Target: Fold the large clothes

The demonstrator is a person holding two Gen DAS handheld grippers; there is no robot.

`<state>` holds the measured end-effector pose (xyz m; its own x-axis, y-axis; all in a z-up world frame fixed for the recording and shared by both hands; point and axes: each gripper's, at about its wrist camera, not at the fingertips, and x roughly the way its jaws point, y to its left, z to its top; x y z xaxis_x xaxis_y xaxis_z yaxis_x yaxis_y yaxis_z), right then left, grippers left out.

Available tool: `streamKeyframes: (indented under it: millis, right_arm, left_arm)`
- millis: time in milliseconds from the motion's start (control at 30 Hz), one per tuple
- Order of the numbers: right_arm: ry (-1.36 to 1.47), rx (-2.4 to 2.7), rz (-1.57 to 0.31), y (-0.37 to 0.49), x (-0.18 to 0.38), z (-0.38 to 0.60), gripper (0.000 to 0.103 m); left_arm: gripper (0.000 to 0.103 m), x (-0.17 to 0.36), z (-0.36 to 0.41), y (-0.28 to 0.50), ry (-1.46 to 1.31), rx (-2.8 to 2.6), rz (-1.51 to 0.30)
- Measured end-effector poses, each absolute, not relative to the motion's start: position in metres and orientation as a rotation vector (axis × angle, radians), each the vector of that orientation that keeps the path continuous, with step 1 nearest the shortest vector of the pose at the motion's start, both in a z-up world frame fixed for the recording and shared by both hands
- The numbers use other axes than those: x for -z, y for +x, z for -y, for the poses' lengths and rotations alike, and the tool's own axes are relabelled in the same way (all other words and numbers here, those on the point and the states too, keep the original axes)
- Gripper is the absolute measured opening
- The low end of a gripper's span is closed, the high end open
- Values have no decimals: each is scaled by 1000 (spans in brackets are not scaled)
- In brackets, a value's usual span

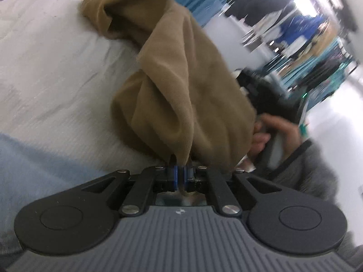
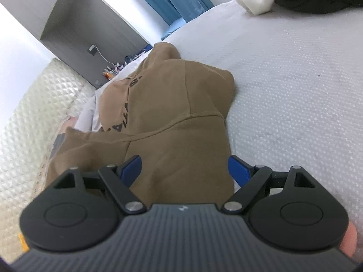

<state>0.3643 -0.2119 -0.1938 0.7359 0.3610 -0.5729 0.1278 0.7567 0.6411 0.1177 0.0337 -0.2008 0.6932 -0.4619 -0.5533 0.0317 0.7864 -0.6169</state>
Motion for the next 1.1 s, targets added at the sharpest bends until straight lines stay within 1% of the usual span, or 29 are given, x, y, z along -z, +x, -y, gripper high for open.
streamKeyframes:
  millis: [133,200,233,267,300,400,467,600,633,667,733,800,867,900,967,1000,1067,1100]
  right_arm:
    - [711,-121,-751,360,192,215,86]
    - [716,-119,-754,361,191,216,86]
    - [722,-120,-758,362,190,218,86]
    - [730,-120,-761,363,190,220,86]
    - [741,-120,-764,365,189,221,86]
    - [784,-123,-775,371,186,229,86]
    - [814,-131,-794,380,182,235,86]
    - [817,-139,-841,402,180,244,85]
    - [821,-133,-856,408,182,246,80]
    - [828,-128,-873,414,185,249,78]
    - [832,-129,-881,423,191,254,76]
    - [843,-131,-881,428,197,259,68]
    - [878,-152,-881,432,206,260,57]
    - [889,-163,-880,435,209,260,53]
    - [868,-169,-866,439,212,255,43]
    - [843,-168,-860,441,212,251,41]
    - [776,-171,-840,445,210,243,40]
    - [733,-178,-824,447,209,239,37]
  left_arm:
    - [9,194,-39,122,-663,290,-794]
    - [23,186,-47,118,-680,290,-800]
    - [43,183,-52,118,-682,284,-792]
    - [58,179,-58,119,-686,277,-779]
    - [61,172,-63,115,-685,269,-758]
    - [63,148,-84,114,-686,257,-716]
    - [67,132,-96,124,-696,257,-682]
    - [69,100,-108,173,-621,227,-617]
    - [70,93,-109,189,-606,237,-608]
    - [73,84,-107,207,-595,240,-608]
    - [77,71,-99,238,-571,261,-593]
    - [78,61,-90,273,-553,280,-573]
    - [78,65,-84,312,-546,268,-590]
    - [78,68,-82,334,-539,263,-598]
    - [78,81,-82,370,-522,241,-606]
    - [78,89,-80,386,-515,237,-606]
    - [78,111,-80,410,-519,220,-627]
    - [78,121,-83,417,-522,220,-641]
